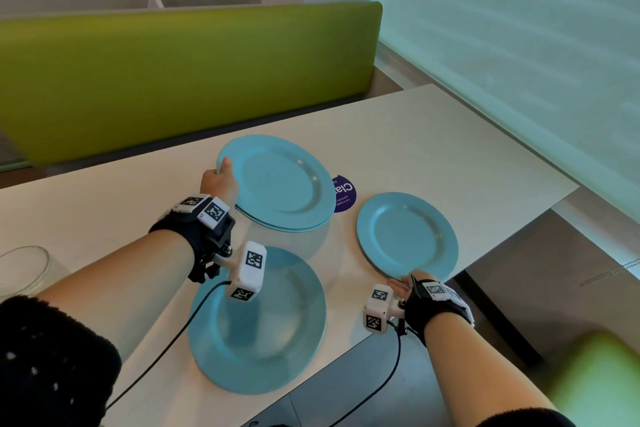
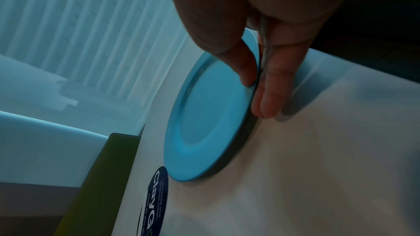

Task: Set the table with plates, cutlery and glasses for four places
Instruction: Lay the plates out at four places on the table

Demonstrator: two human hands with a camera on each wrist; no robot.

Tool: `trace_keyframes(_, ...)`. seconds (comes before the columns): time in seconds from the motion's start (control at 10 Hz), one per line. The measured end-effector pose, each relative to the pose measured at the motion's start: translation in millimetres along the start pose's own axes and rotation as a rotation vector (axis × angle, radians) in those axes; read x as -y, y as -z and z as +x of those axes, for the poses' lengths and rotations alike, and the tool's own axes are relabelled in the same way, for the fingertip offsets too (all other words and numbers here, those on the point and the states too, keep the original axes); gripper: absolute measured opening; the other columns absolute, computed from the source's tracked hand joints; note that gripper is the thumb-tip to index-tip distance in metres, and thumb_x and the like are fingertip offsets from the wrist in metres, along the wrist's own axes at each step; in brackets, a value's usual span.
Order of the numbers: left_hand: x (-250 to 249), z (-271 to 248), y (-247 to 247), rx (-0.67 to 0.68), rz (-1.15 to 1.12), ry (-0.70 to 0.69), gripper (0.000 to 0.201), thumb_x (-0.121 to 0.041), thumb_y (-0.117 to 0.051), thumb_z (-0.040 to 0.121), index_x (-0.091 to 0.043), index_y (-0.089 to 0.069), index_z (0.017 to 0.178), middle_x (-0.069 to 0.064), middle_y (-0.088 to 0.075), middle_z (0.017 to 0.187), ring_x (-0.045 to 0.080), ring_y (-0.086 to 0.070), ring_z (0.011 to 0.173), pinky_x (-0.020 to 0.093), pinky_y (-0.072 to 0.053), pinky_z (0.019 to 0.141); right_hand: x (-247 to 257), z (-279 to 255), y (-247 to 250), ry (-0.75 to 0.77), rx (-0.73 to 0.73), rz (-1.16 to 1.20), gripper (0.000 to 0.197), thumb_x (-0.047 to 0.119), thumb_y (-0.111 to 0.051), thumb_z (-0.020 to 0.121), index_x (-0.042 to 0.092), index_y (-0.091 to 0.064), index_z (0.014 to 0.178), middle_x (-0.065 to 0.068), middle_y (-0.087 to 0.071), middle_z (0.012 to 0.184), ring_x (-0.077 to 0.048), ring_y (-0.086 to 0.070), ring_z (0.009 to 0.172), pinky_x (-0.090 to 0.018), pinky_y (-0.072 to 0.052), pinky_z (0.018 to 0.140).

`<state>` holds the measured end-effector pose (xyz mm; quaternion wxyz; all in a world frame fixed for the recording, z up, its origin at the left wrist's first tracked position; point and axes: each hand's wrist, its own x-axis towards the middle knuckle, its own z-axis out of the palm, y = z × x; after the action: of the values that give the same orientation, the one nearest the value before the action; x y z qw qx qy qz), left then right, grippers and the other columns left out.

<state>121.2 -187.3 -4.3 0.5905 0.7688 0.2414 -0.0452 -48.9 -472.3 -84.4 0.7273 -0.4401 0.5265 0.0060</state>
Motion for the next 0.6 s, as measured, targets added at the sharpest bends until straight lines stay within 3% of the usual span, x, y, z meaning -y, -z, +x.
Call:
trace_keyframes(0.1, 1, 2, 7, 0.011, -0.001, 0.004, 0.056, -0.044, -0.035, 0.098, 0.002, -0.047, 0.127, 0.021, -0.054, 0.129, 0.036, -0.054, 0.116, 0.04, -0.043, 0.098, -2, 4, 0, 0.005, -0.01, -0.081, 0.024, 0.01, -0.029, 0.101, 0.013, -0.037, 0.079, -0.006, -0.038, 0.143, -0.013, -0.056, 0.027, -0.027, -0.044, 0.025)
trace_keyframes(0.2, 2, 6, 16, 0.019, 0.023, 0.01, 0.057, -0.044, -0.034, 0.098, 0.003, -0.048, 0.128, 0.021, -0.055, 0.129, 0.036, -0.054, 0.116, 0.038, -0.043, 0.095, -5, 6, -2, 0.007, -0.062, -0.079, 0.019, 0.009, -0.029, 0.101, 0.011, -0.044, 0.112, -0.004, -0.048, 0.117, -0.016, -0.063, 0.037, -0.025, -0.046, 0.028)
trace_keyframes(0.3, 1, 10, 24, 0.026, 0.019, 0.028, 0.057, -0.045, -0.034, 0.098, 0.002, -0.047, 0.129, 0.021, -0.054, 0.13, 0.036, -0.053, 0.117, 0.038, -0.043, 0.096, -8, -8, -9, 0.002, -0.064, -0.211, 0.043, 0.008, -0.033, 0.1, 0.007, -0.028, 0.143, -0.003, -0.045, 0.087, -0.025, -0.059, 0.065, -0.032, -0.052, 0.053)
trace_keyframes(0.4, -2, 12, 35, 0.04, 0.0, 0.058, 0.059, -0.046, -0.034, 0.098, 0.001, -0.045, 0.131, 0.019, -0.052, 0.132, 0.036, -0.052, 0.119, 0.039, -0.042, 0.097, -8, -19, -14, 0.039, -0.107, -0.284, 0.045, 0.008, -0.034, 0.099, 0.006, -0.026, 0.144, -0.005, -0.042, 0.084, -0.028, -0.061, 0.062, -0.033, -0.045, 0.062)
trace_keyframes(0.5, -5, 16, 45, 0.048, -0.007, 0.068, 0.059, -0.047, -0.033, 0.098, 0.0, -0.043, 0.134, 0.018, -0.051, 0.134, 0.035, -0.051, 0.12, 0.039, -0.042, 0.097, -7, -38, -39, 0.047, -0.104, -0.288, 0.043, 0.011, -0.035, 0.098, 0.005, -0.031, 0.14, -0.007, -0.046, 0.086, -0.021, -0.065, 0.043, -0.034, -0.046, 0.06)
trace_keyframes(0.6, -7, 18, 53, 0.099, 0.021, 0.058, 0.06, -0.046, -0.032, 0.099, 0.002, -0.045, 0.132, 0.02, -0.052, 0.132, 0.036, -0.052, 0.119, 0.037, -0.042, 0.095, -7, -55, -90, 0.104, -0.047, -0.342, 0.031, 0.014, -0.041, 0.097, -0.002, -0.045, 0.124, -0.012, -0.053, 0.084, -0.025, -0.064, 0.06, -0.034, -0.05, 0.059)
